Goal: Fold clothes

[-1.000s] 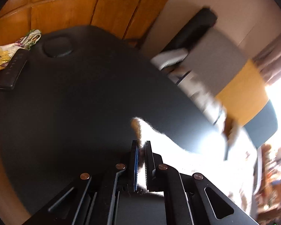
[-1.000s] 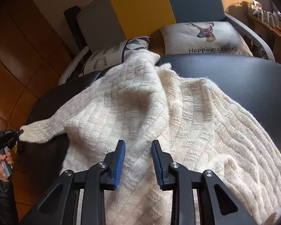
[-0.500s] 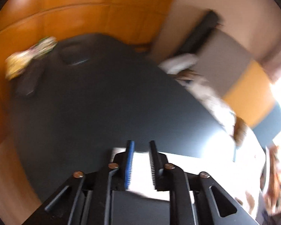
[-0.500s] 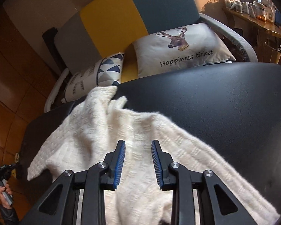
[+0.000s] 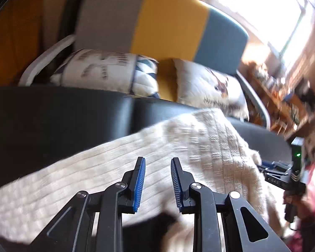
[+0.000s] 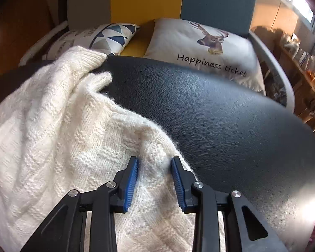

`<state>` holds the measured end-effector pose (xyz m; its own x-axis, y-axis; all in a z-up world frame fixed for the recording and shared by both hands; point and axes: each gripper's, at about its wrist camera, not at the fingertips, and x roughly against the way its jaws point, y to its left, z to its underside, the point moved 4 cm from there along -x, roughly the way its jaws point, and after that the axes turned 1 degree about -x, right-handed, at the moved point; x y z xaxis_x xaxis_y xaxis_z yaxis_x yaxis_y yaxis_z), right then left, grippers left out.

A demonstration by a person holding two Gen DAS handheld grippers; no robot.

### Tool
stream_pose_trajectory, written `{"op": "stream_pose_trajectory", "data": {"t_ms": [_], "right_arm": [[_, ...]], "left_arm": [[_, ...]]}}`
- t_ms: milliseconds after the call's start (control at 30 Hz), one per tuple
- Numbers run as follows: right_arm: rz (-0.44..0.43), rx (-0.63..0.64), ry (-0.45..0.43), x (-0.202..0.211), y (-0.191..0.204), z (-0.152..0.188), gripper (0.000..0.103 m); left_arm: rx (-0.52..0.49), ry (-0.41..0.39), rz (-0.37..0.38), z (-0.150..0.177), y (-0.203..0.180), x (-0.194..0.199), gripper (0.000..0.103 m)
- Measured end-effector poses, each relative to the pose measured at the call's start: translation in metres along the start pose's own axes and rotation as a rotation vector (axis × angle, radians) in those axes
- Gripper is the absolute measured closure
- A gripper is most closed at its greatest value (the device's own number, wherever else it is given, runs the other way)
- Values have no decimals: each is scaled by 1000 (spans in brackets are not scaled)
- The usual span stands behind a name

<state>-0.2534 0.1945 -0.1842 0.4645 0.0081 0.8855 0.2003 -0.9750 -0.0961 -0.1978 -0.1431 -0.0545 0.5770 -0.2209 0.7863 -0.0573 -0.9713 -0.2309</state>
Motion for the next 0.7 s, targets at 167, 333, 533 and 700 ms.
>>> {"op": "stream_pose_trajectory", "data": {"t_ms": [167,333,533,700], "right_arm": [[264,152,-28,-2,-9,8,79],[416,54,-2,-8,-69,15,77],[301,-131,13,9,-104,12,76],[110,-205,-140,49,-78,-9,76]], "left_arm": [[-117,66,-119,-6,-33,-61,77],[-153,119,-168,17,-44,-89,77],[-161,85,-162,21,-47,-81,77],[-164,2,-187,14,-41,-56,77]]}}
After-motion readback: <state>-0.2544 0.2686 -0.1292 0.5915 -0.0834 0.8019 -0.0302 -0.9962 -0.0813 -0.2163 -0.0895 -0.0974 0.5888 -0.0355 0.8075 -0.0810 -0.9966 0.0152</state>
